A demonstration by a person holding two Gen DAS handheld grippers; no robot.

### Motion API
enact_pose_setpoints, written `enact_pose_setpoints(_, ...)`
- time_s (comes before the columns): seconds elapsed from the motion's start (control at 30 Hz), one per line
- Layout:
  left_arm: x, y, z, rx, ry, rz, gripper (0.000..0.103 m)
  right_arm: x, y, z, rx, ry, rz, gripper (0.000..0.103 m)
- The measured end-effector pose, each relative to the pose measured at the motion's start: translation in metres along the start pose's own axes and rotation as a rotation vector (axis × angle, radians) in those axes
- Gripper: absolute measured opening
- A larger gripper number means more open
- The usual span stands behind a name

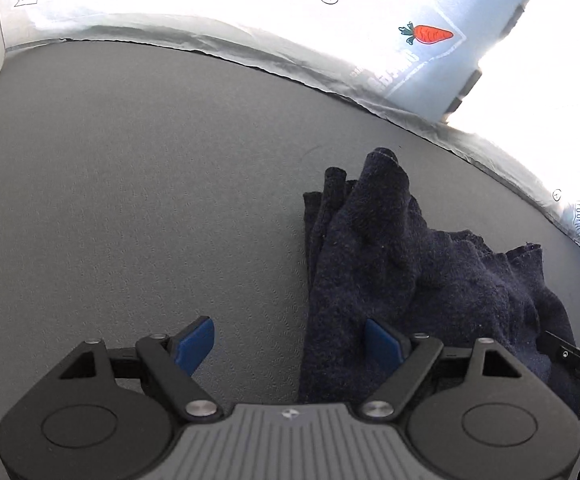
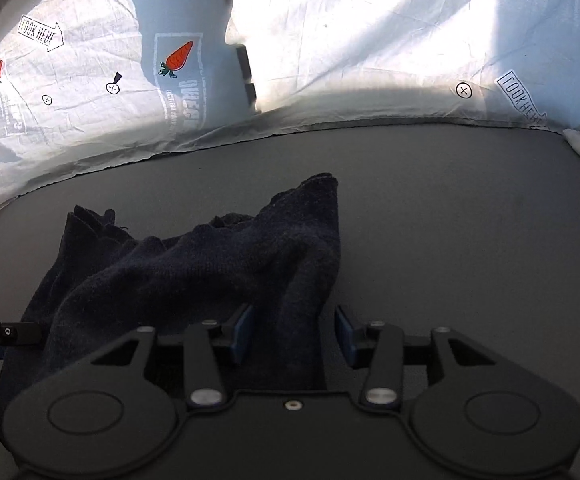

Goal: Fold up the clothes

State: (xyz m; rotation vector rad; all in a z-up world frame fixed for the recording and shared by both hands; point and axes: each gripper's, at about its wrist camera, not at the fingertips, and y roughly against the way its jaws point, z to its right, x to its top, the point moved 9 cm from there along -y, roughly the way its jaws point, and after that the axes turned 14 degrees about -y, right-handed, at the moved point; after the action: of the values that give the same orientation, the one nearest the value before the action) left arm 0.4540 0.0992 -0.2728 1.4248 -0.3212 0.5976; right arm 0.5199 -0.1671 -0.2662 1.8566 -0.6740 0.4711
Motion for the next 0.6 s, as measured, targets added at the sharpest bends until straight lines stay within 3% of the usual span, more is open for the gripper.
enact_pose_setpoints(0.1, 0.006, -0.012, 0.002, -0.046, -0.026, -0.022, 0.083, 0.004, -0.002, 0.004, 0.083, -0.085, -0.04, 0.064)
enact_pose_setpoints(0.2, 0.013, -0.02, 0.004, -0.049, -0.039, -0.016, 0.083, 0.015, -0.009, 0.002, 0.072, -0.071, -0.015, 0.078)
enact_pose_setpoints(0.4, 0.023, -0.028, 0.009, -0.052, -0.046, -0.01, 0.083, 0.025, -0.028, -0.028, 0.054, 0.213, 0.015, 0.079)
enact_pose_setpoints(0.47, 0.023, -0.028, 0.01, -0.053, -0.046, -0.009, 0.083, 0.021, -0.034, -0.036, 0.046, 0.315, 0.002, 0.073)
enact_pose_setpoints(0.53, 0.022, -0.028, 0.009, -0.058, -0.033, -0.01, 0.083, 0.018, -0.041, -0.038, 0.047, 0.339, -0.04, 0.059)
enact_pose_setpoints(0.6, 0.022, -0.027, 0.008, -0.06, -0.019, -0.01, 0.083, 0.019, -0.044, -0.038, 0.047, 0.329, -0.061, 0.051)
